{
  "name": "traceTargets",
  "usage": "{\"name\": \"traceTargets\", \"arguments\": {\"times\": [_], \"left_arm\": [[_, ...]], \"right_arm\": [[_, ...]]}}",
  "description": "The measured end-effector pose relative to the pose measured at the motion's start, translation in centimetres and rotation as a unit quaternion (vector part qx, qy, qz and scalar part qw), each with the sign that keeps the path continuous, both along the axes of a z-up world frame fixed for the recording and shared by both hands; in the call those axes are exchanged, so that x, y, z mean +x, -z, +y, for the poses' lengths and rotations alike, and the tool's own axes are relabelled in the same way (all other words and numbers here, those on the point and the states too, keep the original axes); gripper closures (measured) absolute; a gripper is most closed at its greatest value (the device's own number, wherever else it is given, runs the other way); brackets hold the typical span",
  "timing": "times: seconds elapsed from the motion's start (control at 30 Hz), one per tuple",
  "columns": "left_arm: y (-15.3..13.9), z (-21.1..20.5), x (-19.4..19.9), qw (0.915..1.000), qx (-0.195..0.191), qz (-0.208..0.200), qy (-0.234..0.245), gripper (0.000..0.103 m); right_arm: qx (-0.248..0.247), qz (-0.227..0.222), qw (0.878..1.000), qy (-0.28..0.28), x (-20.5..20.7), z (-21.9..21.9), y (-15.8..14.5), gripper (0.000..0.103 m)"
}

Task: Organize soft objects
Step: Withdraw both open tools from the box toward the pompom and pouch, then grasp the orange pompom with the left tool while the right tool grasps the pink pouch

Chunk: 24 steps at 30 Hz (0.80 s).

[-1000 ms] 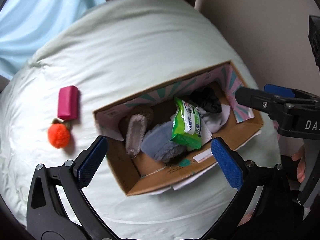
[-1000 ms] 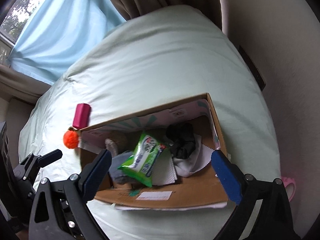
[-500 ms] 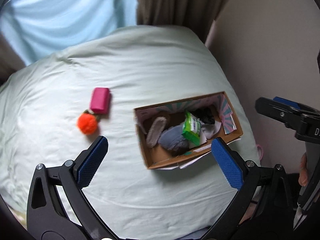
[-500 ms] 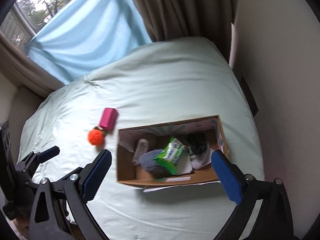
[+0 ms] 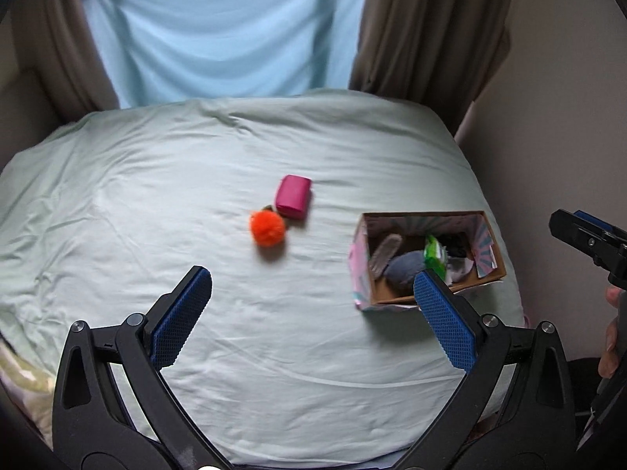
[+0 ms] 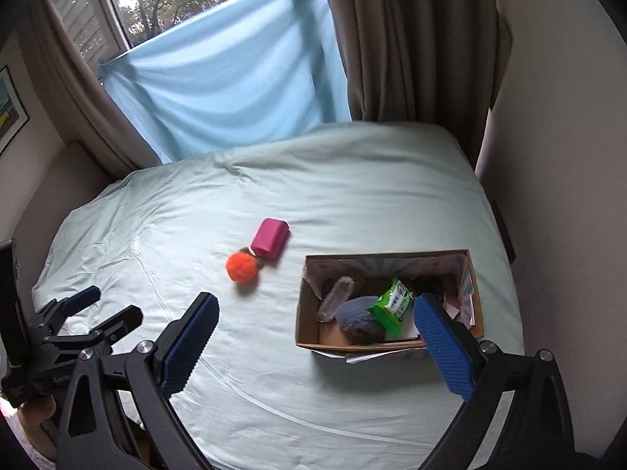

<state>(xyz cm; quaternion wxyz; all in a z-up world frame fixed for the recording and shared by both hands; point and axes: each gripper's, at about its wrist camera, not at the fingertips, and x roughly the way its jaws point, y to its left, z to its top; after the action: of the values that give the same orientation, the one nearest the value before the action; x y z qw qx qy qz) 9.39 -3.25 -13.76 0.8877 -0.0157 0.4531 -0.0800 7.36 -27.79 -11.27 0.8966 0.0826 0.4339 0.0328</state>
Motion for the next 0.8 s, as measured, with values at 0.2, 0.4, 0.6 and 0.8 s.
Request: {"name": "traceTargets", "arguments": {"times": [0.2, 0.4, 0.6, 0.8], "left_arm": [[0.1, 5.2, -0.7, 0.9995, -0.027, 0.004, -0.016, 0.000], [0.4, 9.3, 1.3, 0.9995, -0.026, 0.006, -0.015, 0.000], [1.9, 12.8, 5.0, 0.9992, -0.033, 0.022, 0.004, 0.000], [4.9, 14.3, 10.5, 0.9978, -0.045, 0.044, 0.019, 0.000]], "right_arm": [[0.008, -0.007, 1.000, 0.010, -0.6, 3.9, -0.8, 0.004], [0.018, -0.008, 0.999, 0.028, 0.8, 8.0, -0.8, 0.004], [0.038, -0.013, 0.998, 0.053, 4.0, 11.1, -0.7, 0.004], [0.057, 0.010, 0.997, 0.060, 10.0, 13.2, 1.0, 0.004]]}}
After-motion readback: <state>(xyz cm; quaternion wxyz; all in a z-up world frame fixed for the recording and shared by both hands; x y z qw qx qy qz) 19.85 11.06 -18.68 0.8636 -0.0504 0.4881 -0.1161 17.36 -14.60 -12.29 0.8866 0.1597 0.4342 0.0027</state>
